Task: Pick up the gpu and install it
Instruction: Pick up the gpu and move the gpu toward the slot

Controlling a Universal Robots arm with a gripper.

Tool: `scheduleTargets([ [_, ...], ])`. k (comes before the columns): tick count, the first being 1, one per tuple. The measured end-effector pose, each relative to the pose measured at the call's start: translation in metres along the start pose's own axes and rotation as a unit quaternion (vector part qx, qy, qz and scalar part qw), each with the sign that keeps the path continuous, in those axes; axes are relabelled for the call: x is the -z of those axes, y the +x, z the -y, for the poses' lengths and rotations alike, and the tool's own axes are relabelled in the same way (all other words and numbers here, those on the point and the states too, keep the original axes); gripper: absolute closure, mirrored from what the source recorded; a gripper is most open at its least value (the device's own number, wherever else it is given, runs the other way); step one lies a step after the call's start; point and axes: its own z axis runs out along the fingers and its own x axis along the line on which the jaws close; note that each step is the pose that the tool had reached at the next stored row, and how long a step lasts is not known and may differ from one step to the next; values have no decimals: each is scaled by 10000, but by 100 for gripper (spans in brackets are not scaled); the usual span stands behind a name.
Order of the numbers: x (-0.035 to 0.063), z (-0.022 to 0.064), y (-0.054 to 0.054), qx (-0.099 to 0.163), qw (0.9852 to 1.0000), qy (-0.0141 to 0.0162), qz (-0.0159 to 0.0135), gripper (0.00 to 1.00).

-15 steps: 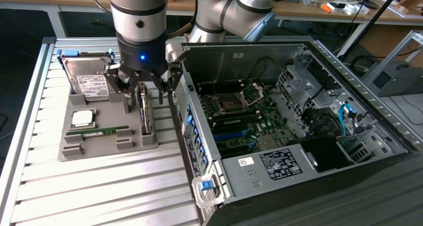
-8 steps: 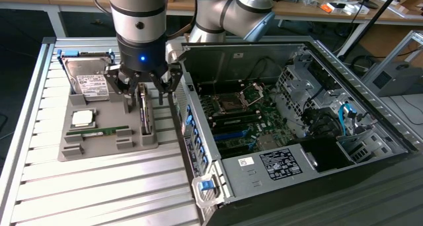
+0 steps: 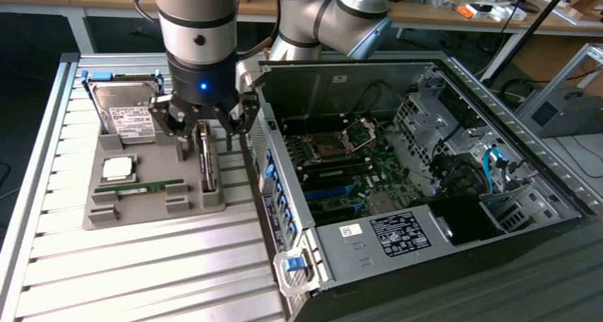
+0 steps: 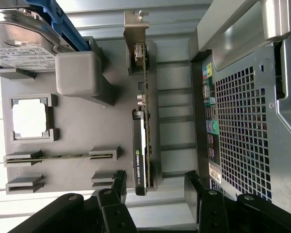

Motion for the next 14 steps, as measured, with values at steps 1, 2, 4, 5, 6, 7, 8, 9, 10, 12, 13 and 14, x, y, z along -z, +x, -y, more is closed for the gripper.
scheduleTargets([
  [1,-3,-2,1,0,10000,0,0,40],
  [2,-8,-9,3,0,10000,1,0,40],
  [4,-17,-39,6,1,10000,0,0,40],
  [5,-23,-70,9,0,10000,0,0,40],
  [6,-27,-88,10,0,10000,0,0,40],
  [7,-33,-113,13,1,10000,0,0,40],
  [8,-38,-131,16,1,10000,0,0,40],
  [9,-44,-142,20,1,10000,0,0,40],
  [10,-50,-150,25,1,10000,0,0,40],
  [12,-64,-166,29,1,10000,0,0,40],
  [13,-72,-172,31,1,10000,0,0,40],
  [14,-81,-178,32,1,10000,-1,1,40],
])
